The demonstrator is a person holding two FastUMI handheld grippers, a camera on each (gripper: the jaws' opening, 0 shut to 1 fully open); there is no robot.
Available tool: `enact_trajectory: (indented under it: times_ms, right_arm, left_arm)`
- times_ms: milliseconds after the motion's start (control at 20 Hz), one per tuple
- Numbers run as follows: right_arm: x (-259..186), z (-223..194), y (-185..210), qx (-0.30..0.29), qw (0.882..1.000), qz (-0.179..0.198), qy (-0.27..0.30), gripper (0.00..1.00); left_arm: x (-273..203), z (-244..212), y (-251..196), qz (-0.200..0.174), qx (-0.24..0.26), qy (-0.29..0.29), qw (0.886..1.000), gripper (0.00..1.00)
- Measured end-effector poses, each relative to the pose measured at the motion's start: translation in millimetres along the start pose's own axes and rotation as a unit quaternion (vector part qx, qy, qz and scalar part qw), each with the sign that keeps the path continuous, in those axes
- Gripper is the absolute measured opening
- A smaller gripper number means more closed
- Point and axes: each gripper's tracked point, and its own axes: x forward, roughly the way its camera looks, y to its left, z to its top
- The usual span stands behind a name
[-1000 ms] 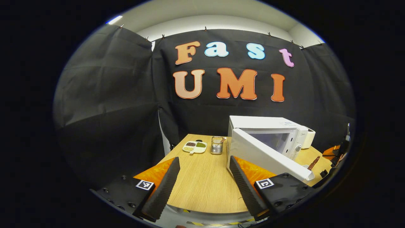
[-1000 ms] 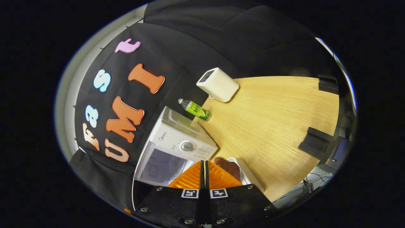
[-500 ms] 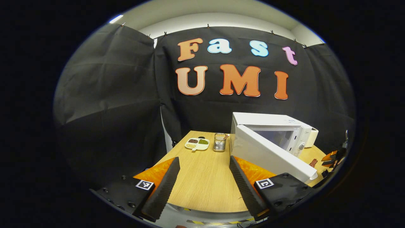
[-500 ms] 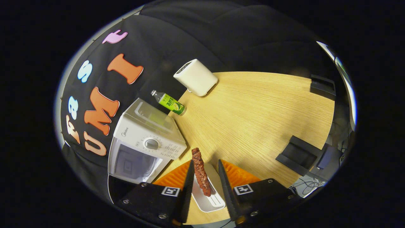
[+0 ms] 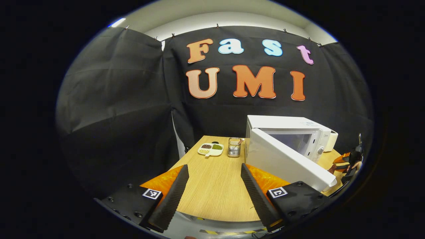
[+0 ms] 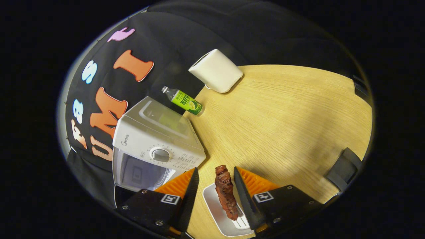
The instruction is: Open the microwave oven with the left hand, put the food in, and close the microwave oven.
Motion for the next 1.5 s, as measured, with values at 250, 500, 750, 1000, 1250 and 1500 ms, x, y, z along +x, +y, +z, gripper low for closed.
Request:
enact_trajectory:
  times_ms: [250,500,750,1000,1250,1500]
  right_arm:
    - [-11,4,18,-0.025,1.0,0.002,-0.015,0.11]
    - [-45,23,60,-0.008,0.998,0.029,-0.056,0.03]
    - [-66,9,121,0.022,0.993,0.088,-0.076,0.03]
    - [-51,-36,184,0.004,0.989,0.139,-0.058,0.03]
    - [-9,-78,222,-0.014,0.987,0.157,-0.029,0.03]
    - [36,-91,249,0.023,0.983,0.176,-0.039,0.03]
  left_arm:
    - [7,-6,9,0.004,-0.007,0.004,1.0,1.0]
    - [20,0,25,-0.002,-0.01,-0.002,1.0,0.96]
    - [31,4,34,-0.023,-0.008,0.0,1.0,1.0]
    - [35,12,48,-0.031,0.003,-0.007,0.999,1.0]
    - [39,23,68,-0.018,-0.007,-0.013,1.0,0.96]
    - [50,28,88,0.009,-0.007,-0.008,1.0,0.96]
